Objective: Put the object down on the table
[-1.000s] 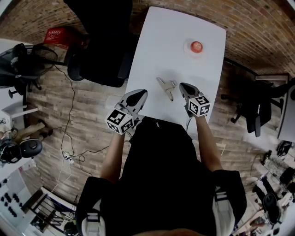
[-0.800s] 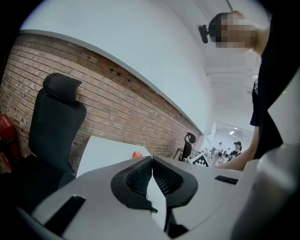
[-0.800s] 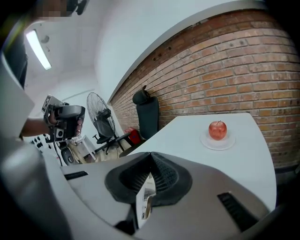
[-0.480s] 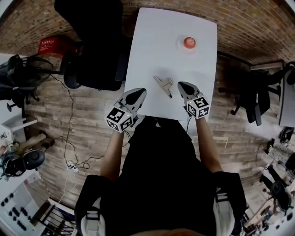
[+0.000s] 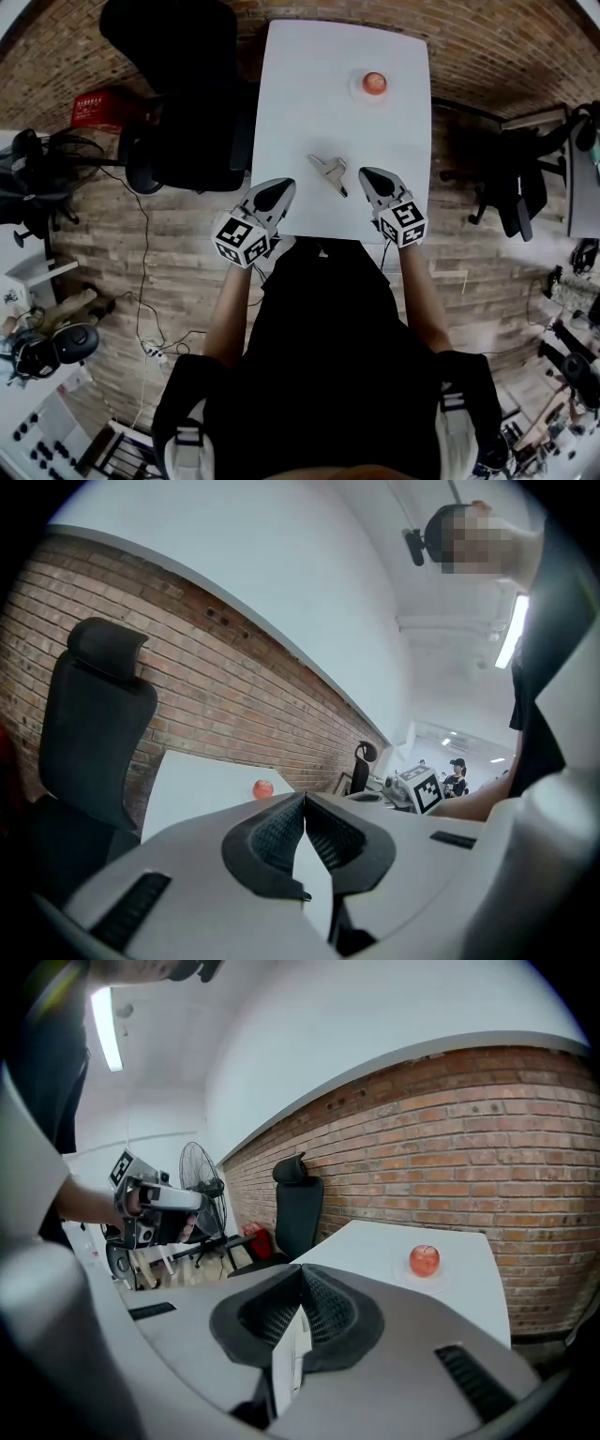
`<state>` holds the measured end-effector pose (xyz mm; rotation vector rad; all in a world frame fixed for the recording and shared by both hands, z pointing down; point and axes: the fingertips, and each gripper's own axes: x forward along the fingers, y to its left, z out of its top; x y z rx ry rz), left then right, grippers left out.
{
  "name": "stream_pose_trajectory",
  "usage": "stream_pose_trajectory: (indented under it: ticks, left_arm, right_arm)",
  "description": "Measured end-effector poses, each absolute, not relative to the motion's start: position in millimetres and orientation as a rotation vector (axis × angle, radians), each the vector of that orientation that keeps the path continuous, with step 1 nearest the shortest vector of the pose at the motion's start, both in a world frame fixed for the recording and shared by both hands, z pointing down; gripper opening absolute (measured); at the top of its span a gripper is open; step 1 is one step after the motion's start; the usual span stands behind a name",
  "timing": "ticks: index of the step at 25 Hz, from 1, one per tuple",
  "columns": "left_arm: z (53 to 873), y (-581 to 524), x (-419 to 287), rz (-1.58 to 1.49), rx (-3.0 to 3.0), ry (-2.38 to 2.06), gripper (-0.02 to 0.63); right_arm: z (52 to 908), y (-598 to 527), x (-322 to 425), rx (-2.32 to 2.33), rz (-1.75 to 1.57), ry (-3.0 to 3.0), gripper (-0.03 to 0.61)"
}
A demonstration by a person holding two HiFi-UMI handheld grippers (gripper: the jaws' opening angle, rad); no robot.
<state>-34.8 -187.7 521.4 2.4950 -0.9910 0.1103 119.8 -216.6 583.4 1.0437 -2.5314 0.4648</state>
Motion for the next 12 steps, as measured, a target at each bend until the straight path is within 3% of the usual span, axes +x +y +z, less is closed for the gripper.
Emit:
stream_pose_trajectory:
  ticks: [12]
  left_arm:
    - [525,-179,-46,0.120,2.536,-0.936,0.021]
  right_arm:
    - [563,-200,106,1.117,0.380,-2.536,-0.002]
